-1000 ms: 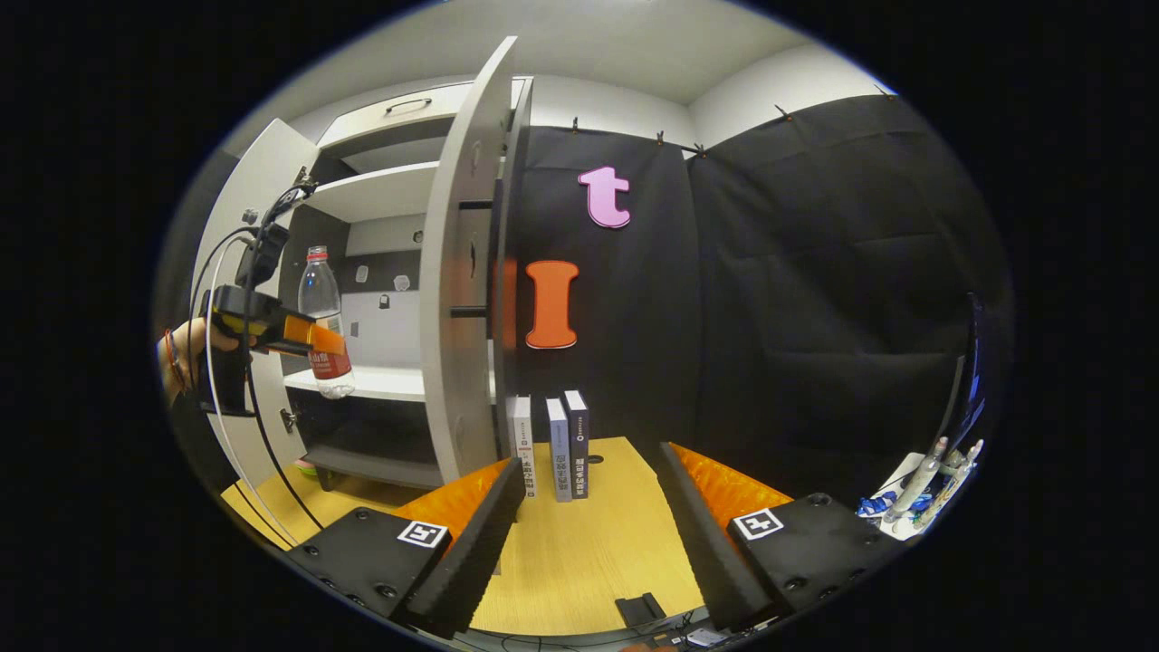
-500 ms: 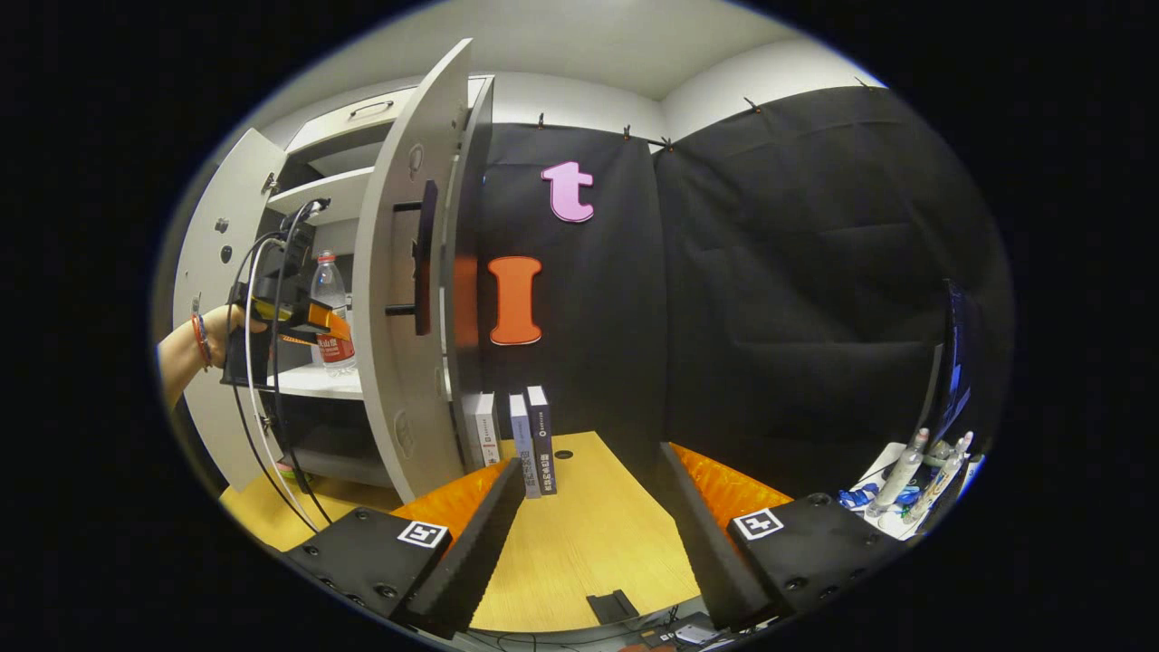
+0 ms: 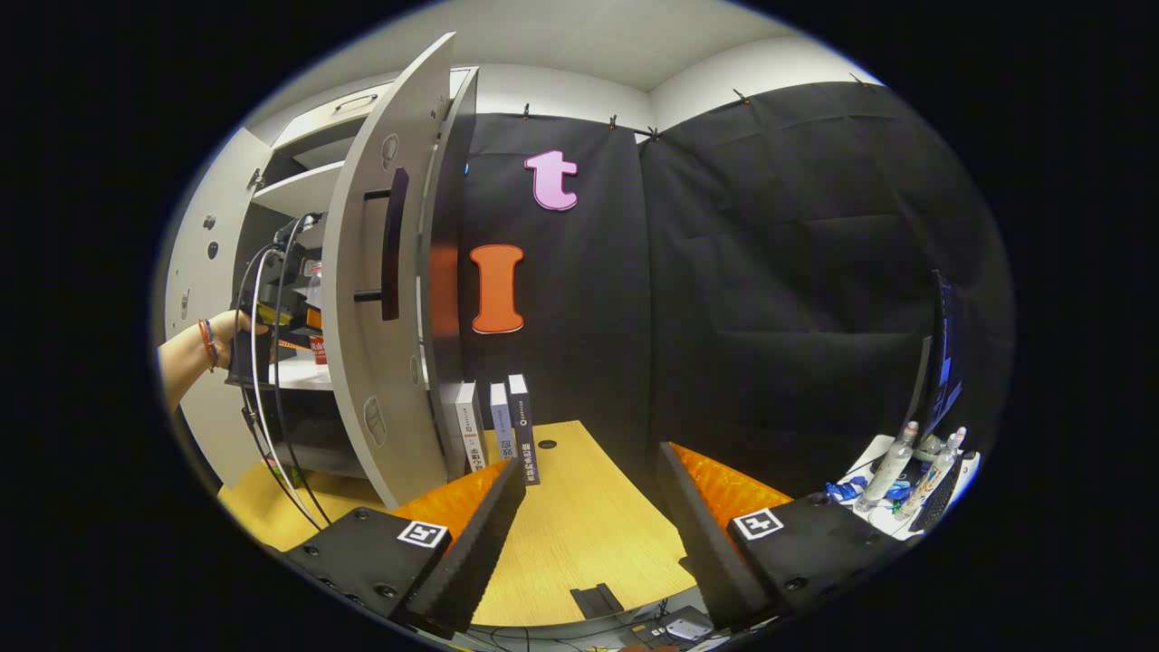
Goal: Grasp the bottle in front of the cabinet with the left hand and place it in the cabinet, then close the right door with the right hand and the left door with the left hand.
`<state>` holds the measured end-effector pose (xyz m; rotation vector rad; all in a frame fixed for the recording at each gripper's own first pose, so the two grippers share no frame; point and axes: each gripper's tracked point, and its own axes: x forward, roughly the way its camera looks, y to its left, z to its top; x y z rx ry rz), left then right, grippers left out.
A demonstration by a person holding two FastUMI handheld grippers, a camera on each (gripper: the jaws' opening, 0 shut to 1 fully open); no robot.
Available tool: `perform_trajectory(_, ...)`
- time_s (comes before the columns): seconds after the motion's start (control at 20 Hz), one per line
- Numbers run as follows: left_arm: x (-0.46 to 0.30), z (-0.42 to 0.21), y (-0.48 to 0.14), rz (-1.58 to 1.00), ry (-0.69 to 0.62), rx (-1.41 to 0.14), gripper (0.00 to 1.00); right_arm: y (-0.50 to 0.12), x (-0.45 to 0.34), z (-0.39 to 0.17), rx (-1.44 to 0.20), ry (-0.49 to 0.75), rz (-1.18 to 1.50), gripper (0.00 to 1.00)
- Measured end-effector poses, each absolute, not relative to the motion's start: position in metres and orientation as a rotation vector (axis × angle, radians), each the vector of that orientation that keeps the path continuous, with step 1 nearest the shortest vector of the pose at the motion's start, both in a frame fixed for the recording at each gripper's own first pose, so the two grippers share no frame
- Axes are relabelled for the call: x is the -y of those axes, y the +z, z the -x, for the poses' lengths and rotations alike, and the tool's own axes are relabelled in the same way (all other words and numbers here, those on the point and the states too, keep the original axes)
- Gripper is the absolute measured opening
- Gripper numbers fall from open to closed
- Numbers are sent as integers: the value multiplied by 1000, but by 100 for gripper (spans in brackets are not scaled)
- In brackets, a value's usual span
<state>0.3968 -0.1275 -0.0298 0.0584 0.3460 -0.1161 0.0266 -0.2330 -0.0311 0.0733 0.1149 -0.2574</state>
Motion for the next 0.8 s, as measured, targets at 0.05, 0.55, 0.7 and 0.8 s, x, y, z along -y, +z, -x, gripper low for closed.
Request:
perform_trajectory(0.05,127,-397,-30,-67,-112,-344,80,-31,232,-27,-117,-251,-67,98)
perform_trajectory(0.55,125,-379,-7,-127,-81,-251,95,-32,217,-31,-130,-229,-31,98)
perform_trajectory(0.7,128,-357,3,-114,-98,-221,95,-25,209,-35,-115,-224,-13,98)
perform_trajectory(0.8,127,-337,15,-98,-109,-198,95,-20,204,-38,-107,-217,-4,98)
